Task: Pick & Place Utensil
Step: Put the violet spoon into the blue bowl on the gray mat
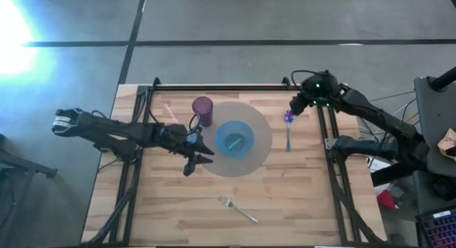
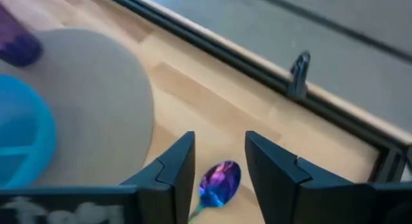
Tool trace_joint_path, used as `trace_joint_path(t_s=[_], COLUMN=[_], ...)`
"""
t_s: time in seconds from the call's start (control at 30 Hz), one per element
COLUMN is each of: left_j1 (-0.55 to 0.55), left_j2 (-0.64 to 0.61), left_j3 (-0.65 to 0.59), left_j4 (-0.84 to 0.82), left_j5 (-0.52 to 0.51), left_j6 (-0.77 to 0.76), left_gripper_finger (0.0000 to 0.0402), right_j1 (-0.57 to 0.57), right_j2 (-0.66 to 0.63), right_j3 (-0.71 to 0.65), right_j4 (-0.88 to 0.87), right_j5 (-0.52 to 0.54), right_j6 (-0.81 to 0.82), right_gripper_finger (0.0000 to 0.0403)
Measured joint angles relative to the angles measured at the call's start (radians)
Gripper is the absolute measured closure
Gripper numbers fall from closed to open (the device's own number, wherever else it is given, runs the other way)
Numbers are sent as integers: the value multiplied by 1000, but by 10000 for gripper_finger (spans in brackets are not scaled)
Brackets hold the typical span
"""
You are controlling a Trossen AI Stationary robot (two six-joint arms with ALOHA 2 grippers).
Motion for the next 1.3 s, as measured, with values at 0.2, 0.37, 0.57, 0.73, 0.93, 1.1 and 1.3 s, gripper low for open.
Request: trace_joint_path(t_s=[0.2, 0.37, 0.57, 0.73, 0.93, 1.1, 1.3], left_j1=[0, 0, 0, 0, 1, 1, 1], left_j2=[0, 0, 0, 0, 0, 0, 0], left_j3=[-15, -15, -15, -15, -15, -15, -15], left_j4=[3, 4, 5, 5, 5, 4, 4], left_j5=[0, 0, 0, 0, 0, 0, 0], left_j6=[1, 10, 27, 27, 21, 18, 16], left_gripper_finger=[262, 262, 262, 262, 262, 262, 262], right_j1=[-46, -49, -49, -58, -102, -142, -149], right_j2=[109, 189, 261, 318, 379, 391, 366], right_j3=[0, 0, 0, 45, 135, 113, 38], right_j4=[0, -1, -7, -29, -125, -159, -147], right_j5=[-104, -117, -125, -124, -121, -120, -122], right_j6=[28, 22, -80, -104, -104, -117, -117], right_gripper_finger=[247, 236, 230, 229, 229, 229, 229])
